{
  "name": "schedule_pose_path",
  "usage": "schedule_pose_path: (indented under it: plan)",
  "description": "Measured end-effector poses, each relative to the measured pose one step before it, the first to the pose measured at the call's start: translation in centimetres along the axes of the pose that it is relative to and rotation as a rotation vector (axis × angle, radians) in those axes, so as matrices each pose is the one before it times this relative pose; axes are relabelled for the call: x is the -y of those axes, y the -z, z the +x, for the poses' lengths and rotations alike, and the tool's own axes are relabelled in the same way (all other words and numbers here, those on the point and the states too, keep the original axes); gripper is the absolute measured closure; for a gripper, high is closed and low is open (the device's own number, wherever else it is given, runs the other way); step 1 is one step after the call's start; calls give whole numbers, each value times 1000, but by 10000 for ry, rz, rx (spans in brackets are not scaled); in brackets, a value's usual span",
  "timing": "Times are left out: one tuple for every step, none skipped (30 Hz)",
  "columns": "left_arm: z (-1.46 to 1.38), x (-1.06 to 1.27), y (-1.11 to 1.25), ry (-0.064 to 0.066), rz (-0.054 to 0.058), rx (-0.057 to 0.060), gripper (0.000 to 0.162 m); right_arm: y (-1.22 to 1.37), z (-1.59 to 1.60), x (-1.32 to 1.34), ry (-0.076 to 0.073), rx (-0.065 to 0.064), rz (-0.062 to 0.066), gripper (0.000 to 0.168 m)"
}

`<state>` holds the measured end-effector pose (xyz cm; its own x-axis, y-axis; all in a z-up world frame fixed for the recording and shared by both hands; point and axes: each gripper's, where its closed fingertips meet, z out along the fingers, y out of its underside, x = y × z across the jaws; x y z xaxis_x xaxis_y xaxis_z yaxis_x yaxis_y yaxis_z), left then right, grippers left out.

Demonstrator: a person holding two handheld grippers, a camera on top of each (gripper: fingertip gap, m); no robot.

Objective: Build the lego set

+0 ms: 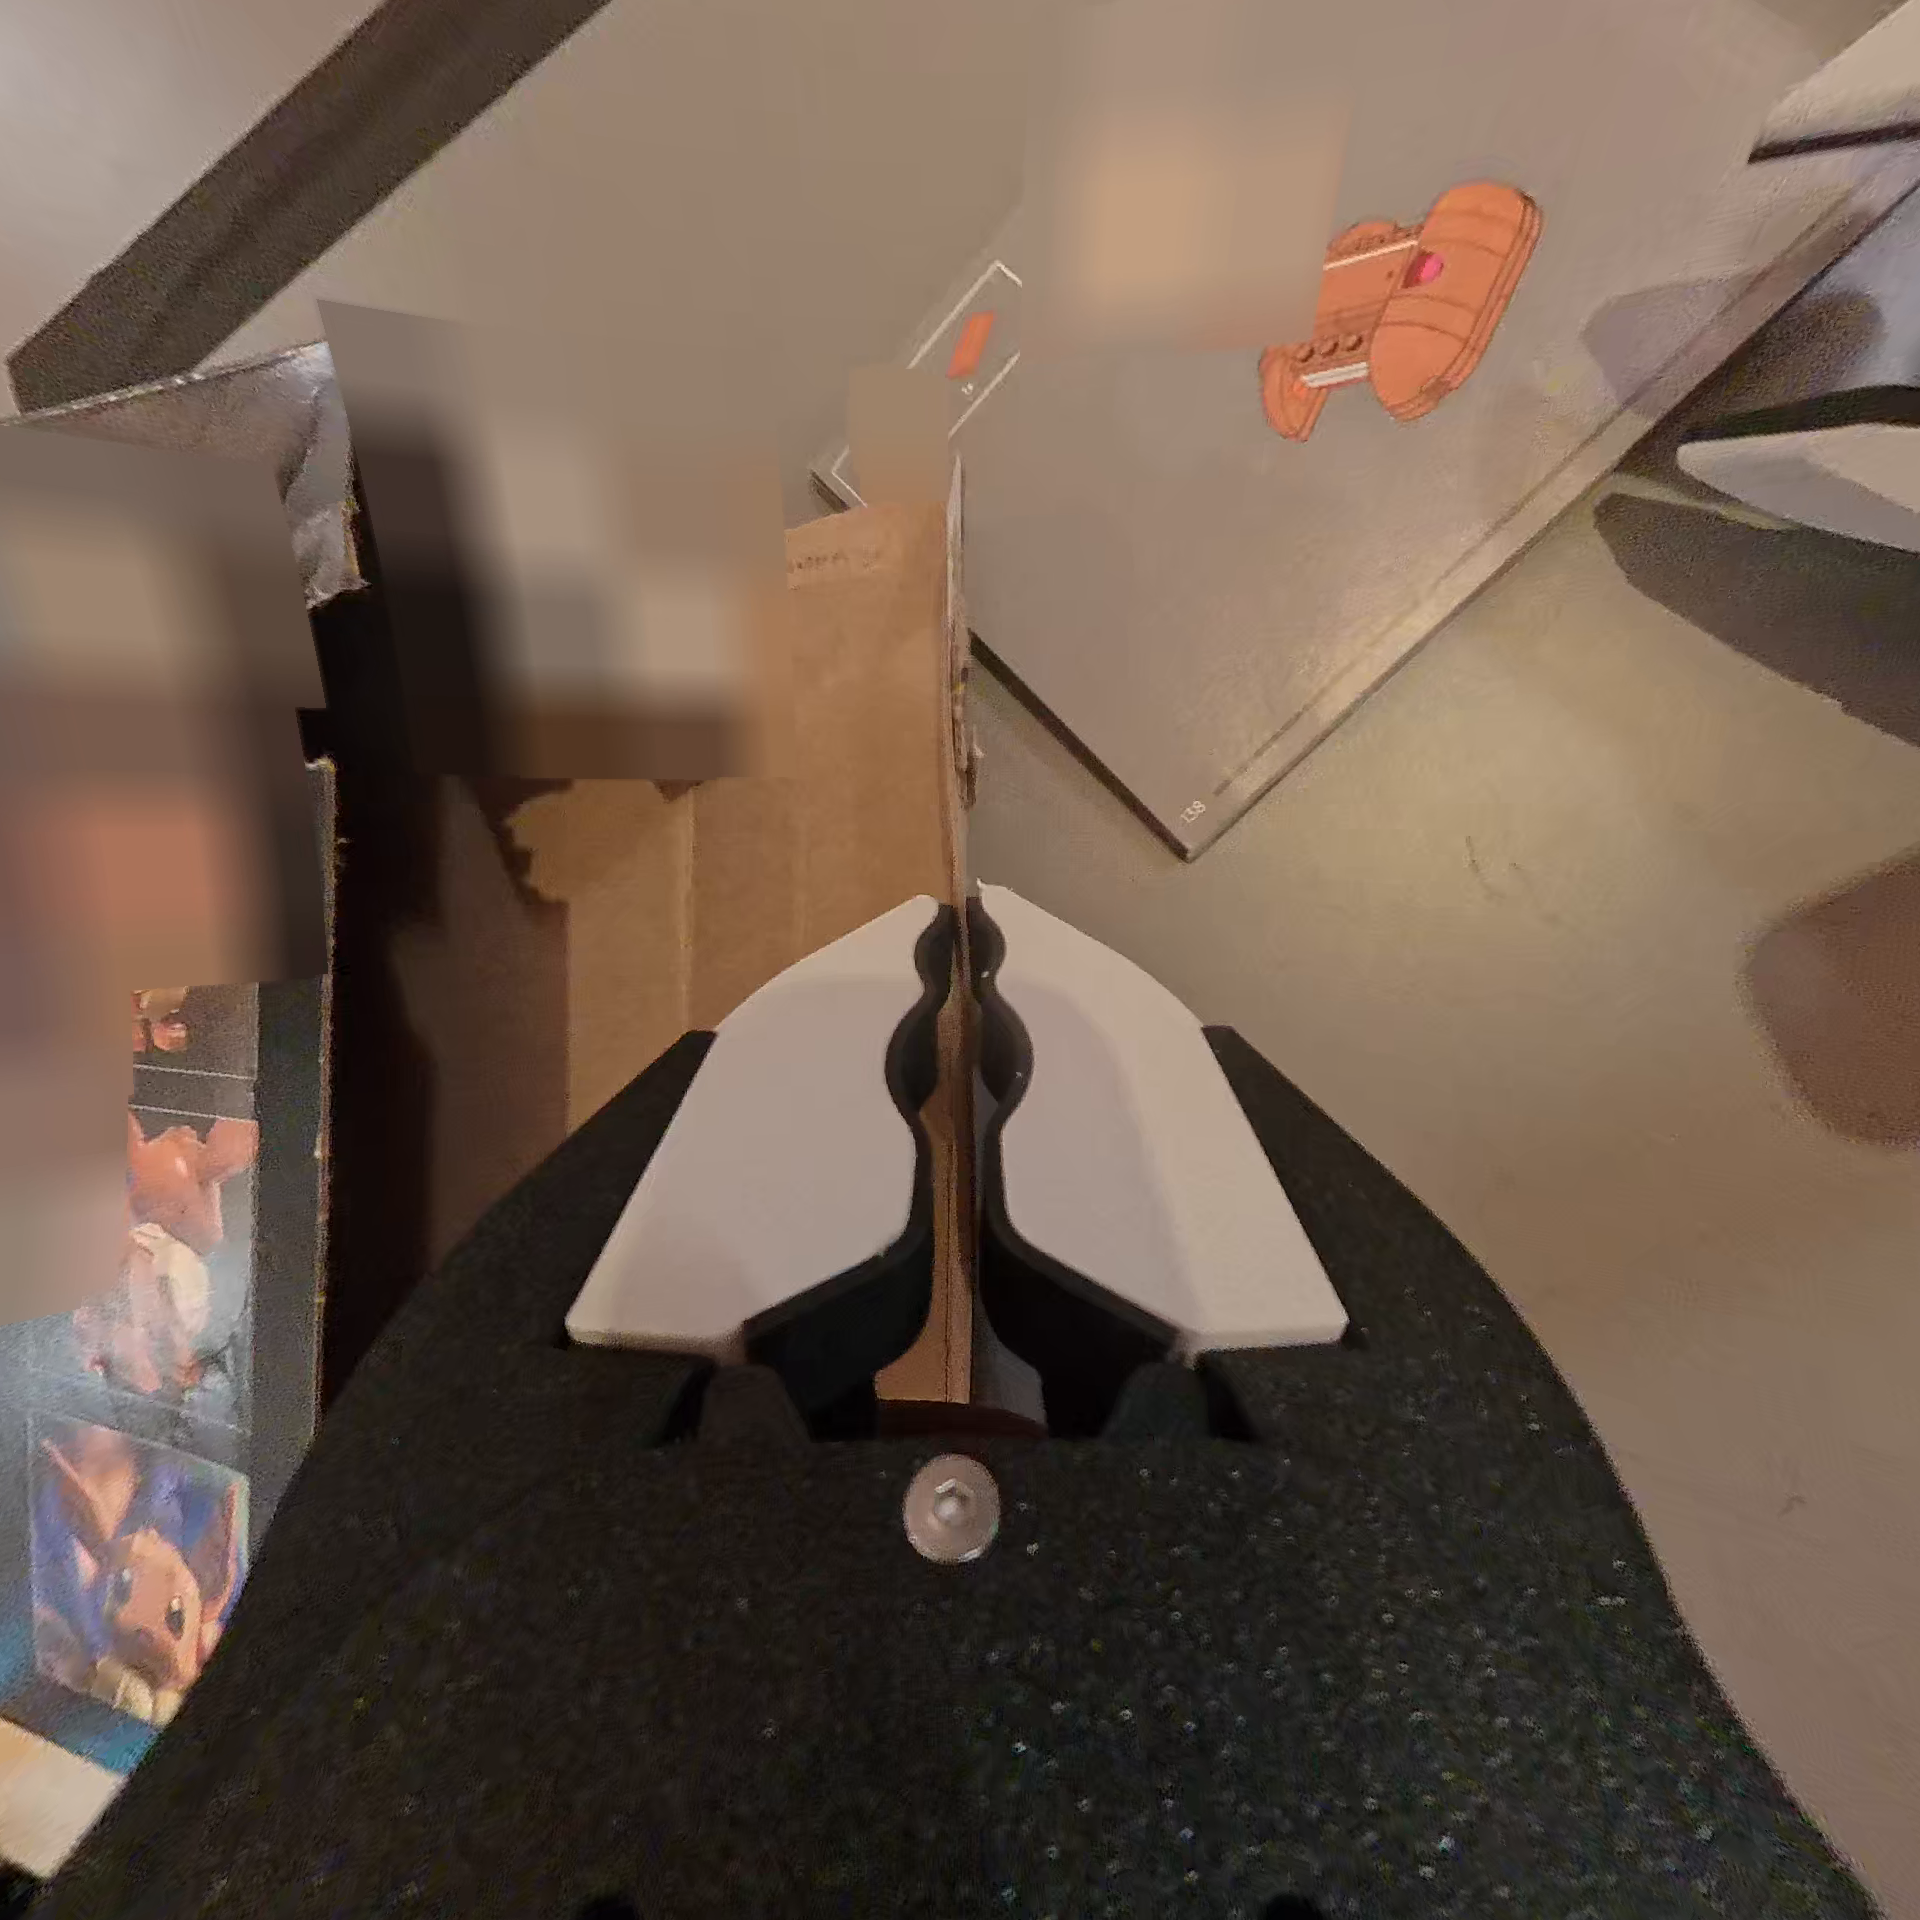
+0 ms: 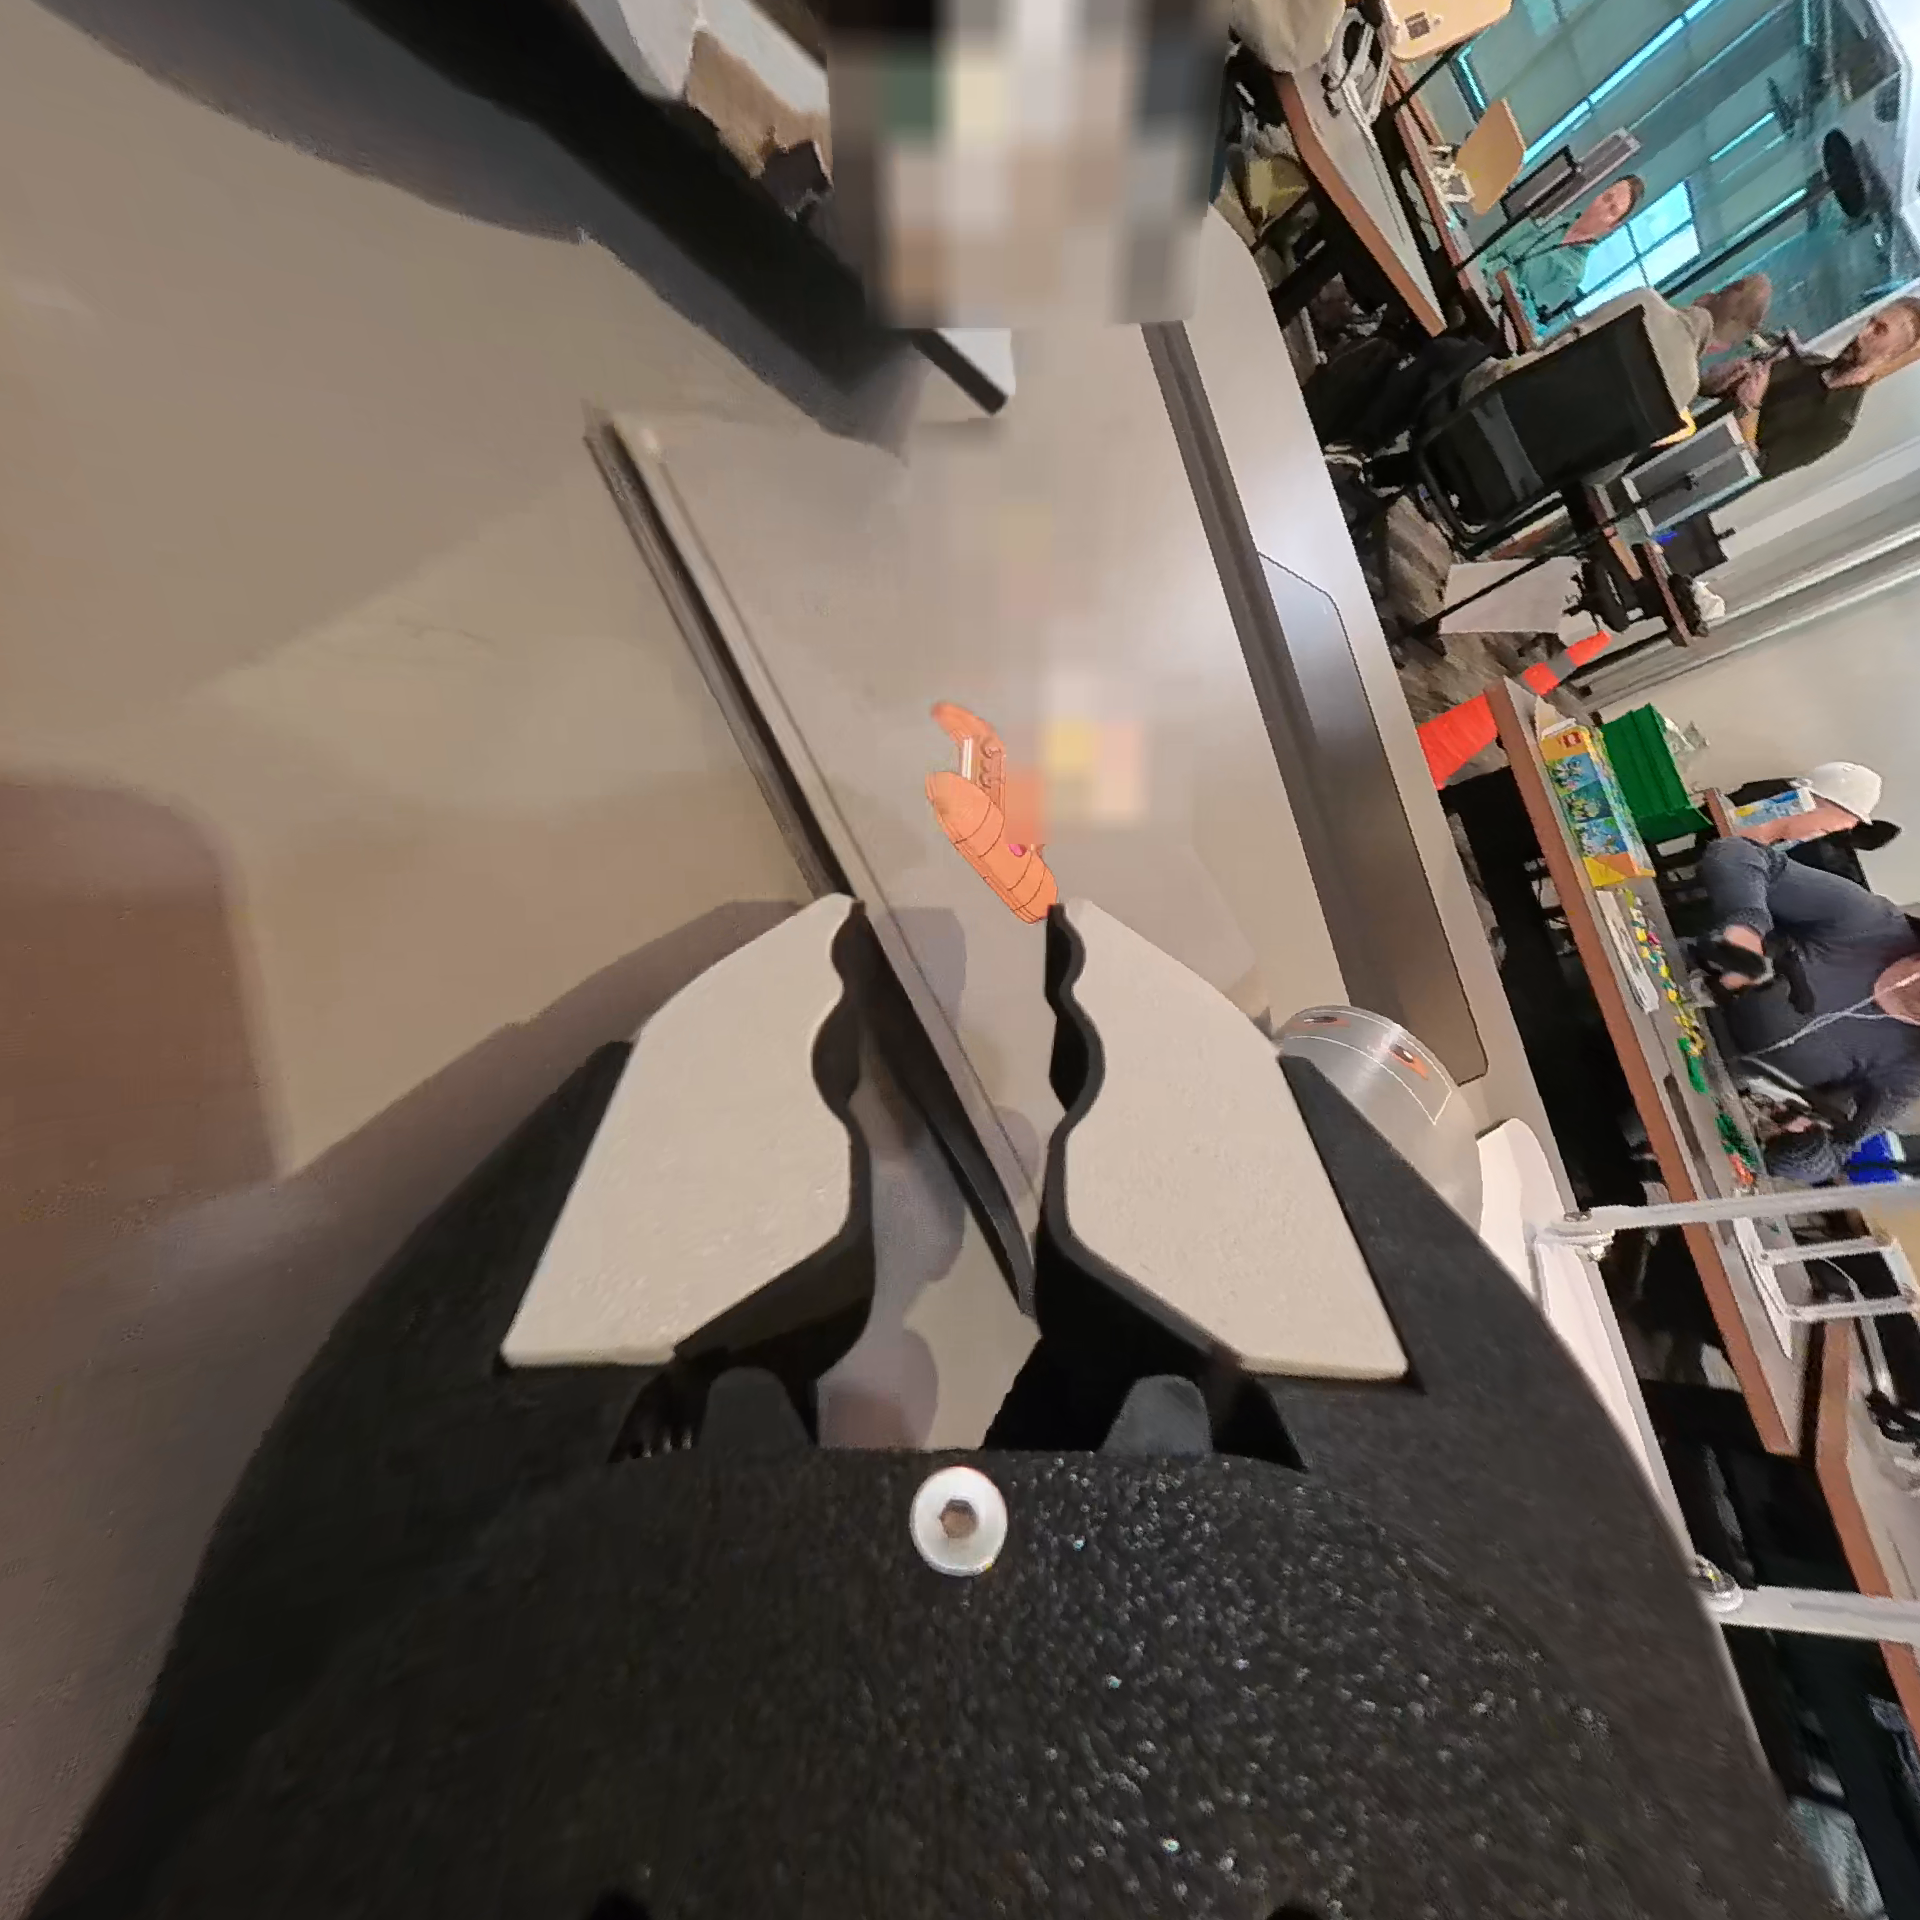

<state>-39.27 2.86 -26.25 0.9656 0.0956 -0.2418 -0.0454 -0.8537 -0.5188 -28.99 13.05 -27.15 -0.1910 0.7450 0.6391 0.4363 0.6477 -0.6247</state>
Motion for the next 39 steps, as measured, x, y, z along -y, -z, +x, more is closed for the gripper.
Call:
schedule_pose_path:
  plan:
    - [200, -159, -141, -9, -48, -143, 159, 203, -171, 78, 39, 87, 50, 133]
    - [243, -8, -55, -27, 24, -177, 158, 217, -220, 71, 31, 105, 50, 131]
    - [254, 317, 95, 0, 222, -160, 154, 232, -166, 3, 26, 78, 9, 130]
    - [132, 469, 235, 14, 307, -83, 151, 275, -127, -18, 47, 52, -8, 128]
    - [125, 537, 303, 16, 331, -65, 148, 347, -23, -23, 49, -2, -6, 127]
    - [247, 701, 342, 35, 443, -146, 145, 407, 82, 11, 8, -43, 19, 127]
    - [340, 1016, 393, 98, 642, -210, 142, 479, 130, 81, -73, -43, 44, 127]
    - [334, 1372, 407, 182, 863, -199, 140, 508, 126, 121, -161, -10, 62, 127]
    - [389, 1607, 392, 289, 983, -230, 139, 546, 91, 147, -229, 27, 76, 127]
    - [565, 1788, 357, 416, 1045, -308, 139, 563, 52, 197, -275, 58, 100, 127]
    - [887, 2086, 337, 562, 1222, -458, 139, 601, 66, 298, -339, 68, 149, 127]
    - [1392, 2221, 275, 714, 1361, -747, 139, 651, 49, 429, -455, 95, 218, 127]
    - [1743, 2124, 69, 876, 1376, -931, 140, 736, -81, 619, -624, 191, 338, 127]
    - [1830, 1707, -183, 1016, 1255, -942, 140, 833, -264, 831, -787, 302, 482, 126]
    - [1623, 1219, -391, 1166, 1160, -822, 140, 921, -346, 1008, -891, 332, 620, 125]
    - [1294, 688, -541, 1246, 1060, -668, 141, 981, -365, 1125, -984, 329, 731, 124]
    - [968, -99, -633, 1167, 740, -532, 142, 1049, -318, 1239, -1120, 289, 851, 124]
    - [596, -528, -656, 1024, 572, -348, 142, 1059, -376, 1300, -1242, 324, 950, 124]
    - [279, -864, -625, 766, 431, -150, 142, 1001, -564, 1220, -1247, 439, 951, 124]
    - [224, -1092, -568, 515, 314, -95, 142, 878, -689, 933, -1120, 471, 809, 125]
    - [293, -1343, -538, 354, 158, -107, 142, 741, -613, 580, -920, 373, 585, 124]
    - [355, -1443, -516, 333, 60, -136, 142, 653, -503, 323, -719, 258, 408, 122]
    - [282, -1410, -467, 199, -8, -81, 142, 612, -403, 197, -542, 154, 297, 120]
    - [61, -1140, -362, 33, 47, 76, 142, 632, -226, 214, -367, 7, 260, 119]
    - [67, -569, -182, -103, 205, 101, 142, 689, 101, 207, -149, -203, 164, 118]
    - [-8, -84, -77, -91, 334, 179, 142, 638, 118, 169, -18, -162, 75, 118]
    - [53, -59, -71, -31, 228, 123, 142, 565, -74, 230, -99, 13, 92, 118]
    - [-81, -72, -35, -111, 181, 230, 141, 501, -61, 308, -197, 13, 165, 118]
    - [-189, 3, -5, -301, 178, 341, 141, 442, -137, 337, -150, 26, 211, 119]
    - [-59, 0, 9, -271, 76, 264, 140, 369, -158, 236, -70, -3, 197, 120]
    - [67, -59, -30, -3, 16, 144, 140, 181, -217, -64, -96, 64, 34, 121]
    - [19, -185, -39, 65, -37, 180, 139, 43, -114, -212, -131, 35, -67, 120]
    - [120, -47, -10, 33, 74, 144, 137, 27, -31, -177, -173, 20, -84, 120]
    - [233, 115, -41, 22, 105, 90, 136, -26, -204, -222, -289, 171, -96, 120]
    - [290, 243, -140, -81, 41, 55, 133, -34, -379, -278, -381, 258, -25, 119]
    - [139, 264, -139, -210, 5, 139, 131, -24, -369, -266, -291, 175, 70, 119]
    - [-88, 32, -52, -111, -90, 234, 130, -7, -284, -170, -56, 65, 56, 120]
    - [-53, -95, -21, 36, -111, 135, 131, -5, -280, -71, 77, 70, -55, 119]
    - [137, 47, 48, 10, 21, -27, 132, 34, -201, 90, 83, 77, -59, 119]
